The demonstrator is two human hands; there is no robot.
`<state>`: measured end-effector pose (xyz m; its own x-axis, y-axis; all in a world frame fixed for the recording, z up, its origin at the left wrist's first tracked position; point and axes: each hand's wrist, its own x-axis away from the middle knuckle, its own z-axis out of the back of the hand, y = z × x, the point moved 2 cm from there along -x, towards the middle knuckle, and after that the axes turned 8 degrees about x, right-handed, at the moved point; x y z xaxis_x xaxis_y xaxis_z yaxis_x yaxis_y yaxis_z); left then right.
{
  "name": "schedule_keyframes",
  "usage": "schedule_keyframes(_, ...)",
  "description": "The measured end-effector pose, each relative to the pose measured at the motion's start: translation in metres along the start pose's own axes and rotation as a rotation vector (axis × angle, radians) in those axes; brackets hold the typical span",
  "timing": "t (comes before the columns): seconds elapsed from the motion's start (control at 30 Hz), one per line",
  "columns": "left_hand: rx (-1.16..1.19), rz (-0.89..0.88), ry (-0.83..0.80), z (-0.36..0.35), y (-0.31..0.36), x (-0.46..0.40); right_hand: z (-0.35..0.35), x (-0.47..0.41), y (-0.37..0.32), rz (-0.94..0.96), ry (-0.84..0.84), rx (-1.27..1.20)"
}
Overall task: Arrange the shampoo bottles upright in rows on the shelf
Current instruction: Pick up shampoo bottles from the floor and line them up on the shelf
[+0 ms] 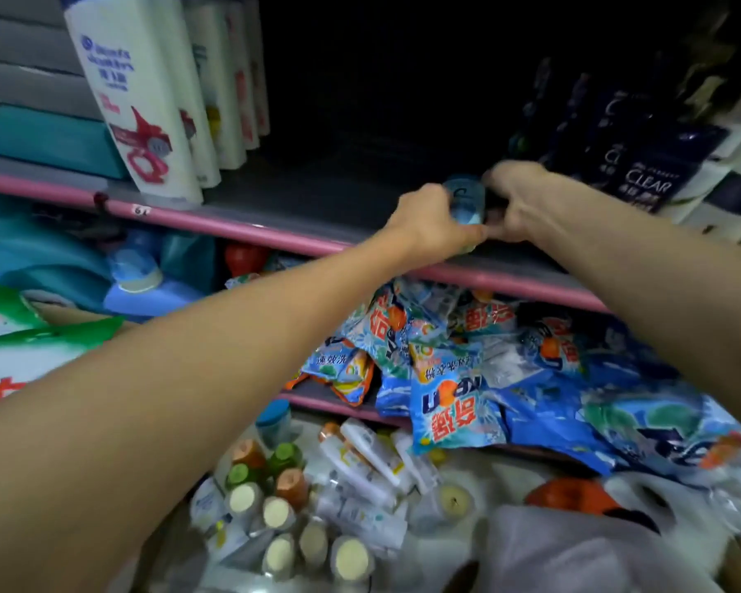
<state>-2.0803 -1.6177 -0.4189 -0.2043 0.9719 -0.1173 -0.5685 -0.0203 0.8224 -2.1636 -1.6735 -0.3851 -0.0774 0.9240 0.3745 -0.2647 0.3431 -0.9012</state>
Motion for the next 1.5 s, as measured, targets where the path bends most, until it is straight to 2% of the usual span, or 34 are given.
schedule_keyframes(0.1, -0.104, -0.046, -0.057, -0.001, 0.001, -0.005, 0.0, -0.006, 0.001, 0.156, 0.109, 0.166)
schedule_keyframes(0.2, -0.126, -0.079, 0.042, -0.003, 0.0, 0.002, -0.007, 0.008, 0.008, 0.522, 0.2, 0.364)
schedule_keyframes(0.3, 0.033, -0.188, 0.241, -0.001, -0.019, 0.047, -0.021, 0.047, 0.044, 0.871, 0.118, 0.371)
schedule_keyframes(0.37, 0.109, -0.206, 0.255, -0.005, -0.05, 0.088, -0.03, 0.067, 0.09, 0.945, 0.015, 0.355)
schedule_keyframes(0.43, 0.122, -0.125, 0.197, -0.014, -0.096, 0.128, -0.04, 0.076, 0.144, 0.881, -0.066, 0.389)
schedule_keyframes(0.5, 0.1, 0.044, 0.136, -0.026, -0.146, 0.164, -0.053, 0.074, 0.199, 0.701, -0.197, 0.512)
schedule_keyframes(0.57, 0.017, 0.251, 0.042, -0.044, -0.194, 0.196, -0.063, 0.068, 0.25, 0.495, -0.385, 0.75)
schedule_keyframes(0.63, -0.117, 0.416, -0.101, -0.064, -0.231, 0.222, -0.067, 0.066, 0.296, 0.367, -0.571, 1.02)
schedule_keyframes(0.7, -0.219, 0.487, -0.265, -0.085, -0.256, 0.24, -0.07, 0.071, 0.331, 0.269, -0.723, 1.197)
schedule_keyframes(0.8, -0.267, 0.463, -0.431, -0.112, -0.274, 0.255, -0.078, 0.078, 0.369, 0.211, -0.854, 1.391)
schedule_keyframes(0.9, -0.484, 0.312, -0.518, -0.127, -0.287, 0.267, -0.083, 0.082, 0.394, 0.26, -0.772, 1.556)
schedule_keyframes(0.97, -0.64, 0.228, -0.566, -0.13, -0.292, 0.27, -0.083, 0.082, 0.408, 0.261, -0.699, 1.534)
schedule_keyframes(1.07, -0.782, 0.16, -0.593, -0.135, -0.295, 0.268, -0.077, 0.081, 0.424, 0.223, -0.677, 1.44)
schedule_keyframes(1.17, -0.834, 0.066, -0.627, -0.141, -0.291, 0.259, -0.075, 0.079, 0.43, 0.211, -0.647, 1.343)
schedule_keyframes(1.23, -0.758, -0.07, -0.528, -0.143, -0.286, 0.252, -0.073, 0.078, 0.43, 0.206, -0.62, 1.294)
schedule_keyframes(1.3, -0.663, -0.028, -0.544, -0.138, -0.283, 0.246, -0.068, 0.074, 0.427, 0.185, -0.585, 1.238)
schedule_keyframes(1.37, -0.576, 0.158, -0.656, -0.131, -0.285, 0.245, -0.061, 0.07, 0.419, 0.17, -0.535, 1.184)
schedule_keyframes(1.4, -0.543, 0.206, -0.662, -0.126, -0.283, 0.244, -0.058, 0.068, 0.413, 0.168, -0.506, 1.168)
schedule_keyframes(1.5, -0.476, 0.234, -0.563, -0.109, -0.266, 0.234, -0.049, 0.066, 0.386, 0.191, -0.445, 1.117)
